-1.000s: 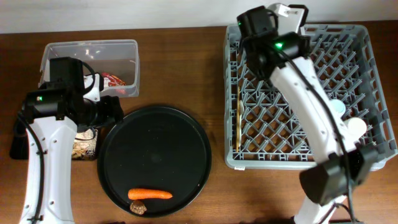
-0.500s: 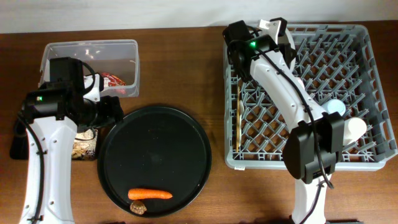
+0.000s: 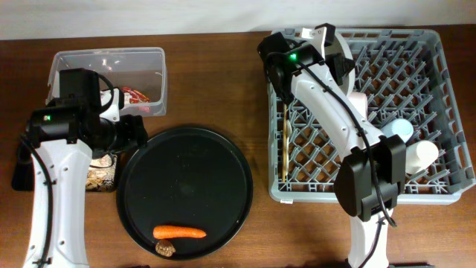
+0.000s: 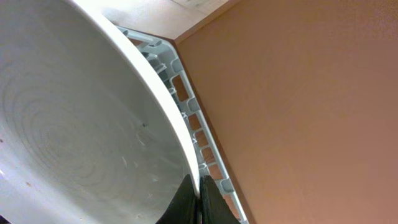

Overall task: Sort waste into correct bins and load items into the dishwasher rack
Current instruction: 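Lower the grey plate upright into the rack slots and release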

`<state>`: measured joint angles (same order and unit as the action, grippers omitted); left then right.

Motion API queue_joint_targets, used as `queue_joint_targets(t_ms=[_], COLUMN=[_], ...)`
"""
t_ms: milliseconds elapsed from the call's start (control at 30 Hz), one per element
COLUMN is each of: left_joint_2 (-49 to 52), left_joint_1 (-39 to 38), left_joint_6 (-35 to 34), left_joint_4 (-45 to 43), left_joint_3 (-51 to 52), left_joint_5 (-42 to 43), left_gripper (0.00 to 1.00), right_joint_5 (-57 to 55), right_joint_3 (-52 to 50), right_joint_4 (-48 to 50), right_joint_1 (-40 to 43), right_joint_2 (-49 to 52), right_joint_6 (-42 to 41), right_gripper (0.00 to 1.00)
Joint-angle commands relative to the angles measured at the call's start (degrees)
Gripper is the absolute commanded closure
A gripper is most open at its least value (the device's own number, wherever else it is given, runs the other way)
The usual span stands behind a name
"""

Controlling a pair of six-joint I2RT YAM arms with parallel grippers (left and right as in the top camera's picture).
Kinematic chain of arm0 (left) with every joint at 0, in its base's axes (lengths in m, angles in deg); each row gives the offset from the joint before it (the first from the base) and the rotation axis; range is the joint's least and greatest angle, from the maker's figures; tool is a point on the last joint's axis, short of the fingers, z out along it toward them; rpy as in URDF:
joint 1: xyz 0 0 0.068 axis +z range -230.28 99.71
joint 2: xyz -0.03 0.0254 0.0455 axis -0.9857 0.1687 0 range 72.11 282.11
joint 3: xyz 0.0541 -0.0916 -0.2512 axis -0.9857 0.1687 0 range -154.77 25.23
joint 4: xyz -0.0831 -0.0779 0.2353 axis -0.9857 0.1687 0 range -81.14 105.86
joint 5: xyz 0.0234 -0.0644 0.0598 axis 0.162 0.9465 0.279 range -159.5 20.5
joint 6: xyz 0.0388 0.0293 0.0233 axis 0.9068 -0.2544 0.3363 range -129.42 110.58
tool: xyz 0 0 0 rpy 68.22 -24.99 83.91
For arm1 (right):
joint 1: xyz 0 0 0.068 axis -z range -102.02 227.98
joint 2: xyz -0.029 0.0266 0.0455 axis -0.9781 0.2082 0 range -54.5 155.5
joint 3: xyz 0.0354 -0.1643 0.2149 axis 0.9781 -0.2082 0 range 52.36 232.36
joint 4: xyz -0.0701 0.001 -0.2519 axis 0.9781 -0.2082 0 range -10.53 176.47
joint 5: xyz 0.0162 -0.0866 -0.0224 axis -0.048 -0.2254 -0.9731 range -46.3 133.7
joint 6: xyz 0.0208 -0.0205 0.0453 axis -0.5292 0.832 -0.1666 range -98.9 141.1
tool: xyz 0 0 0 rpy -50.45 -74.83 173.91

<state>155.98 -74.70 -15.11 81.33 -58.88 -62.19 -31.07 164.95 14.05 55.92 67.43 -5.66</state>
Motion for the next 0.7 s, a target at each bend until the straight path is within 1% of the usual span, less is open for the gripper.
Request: queue_joint_targets(t_ms=[0, 100, 233, 367, 433, 533, 600, 633, 667], left_joint_2=[-0.1, -0.1, -0.1, -0.1, -0.1, -0.1, -0.1, -0.1, -0.1], left_joint_1=[0.1, 0.1, 0.1, 0.1, 0.1, 0.1, 0.1, 0.1, 0.1], left_joint_6=[-0.8, -0.8, -0.7, -0.7, -0.7, -0.8, -0.8, -0.8, -0.8], left_joint_4=[0.0, 0.0, 0.0, 0.0, -0.1, -0.4, -0.4, -0.4, -0.4], left_joint_3=[-0.1, -0.1, -0.1, -0.1, -0.1, -0.1, -0.1, -0.1, -0.1], left_joint_5=[0.8, 0.8, 0.8, 0.8, 0.8, 0.8, 0.8, 0.8, 0.8], left_gripper=[0.25, 0.25, 0.25, 0.25, 0.25, 0.25, 0.25, 0.25, 0.25], right_joint_5=[-0.5, 7.4, 16.0, 25.1, 27.1, 27.2, 26.9, 26.3, 26.0], right_joint_3=[0.0, 0.0, 0.0, 0.0, 0.0, 0.1, 0.3, 0.3, 0.3], right_joint_4=[-0.4, -1.2, -4.4, -8.8, -10.0, -9.4, -8.8, -8.6, -8.6], right_joint_1=[0.0, 0.0, 0.0, -0.4, -0.9, -2.8, -4.7, -6.0, -6.7], right_joint_2=[0.7, 0.7, 0.7, 0.7, 0.7, 0.7, 0.7, 0.7, 0.7], right_joint_6=[-1.0, -1.6, -6.9, -9.6, -10.2, -10.2, -10.1, -10.1, -10.1], right_gripper=[0.96, 0.96, 0.96, 0.96, 0.96, 0.96, 0.89, 0.78, 0.72])
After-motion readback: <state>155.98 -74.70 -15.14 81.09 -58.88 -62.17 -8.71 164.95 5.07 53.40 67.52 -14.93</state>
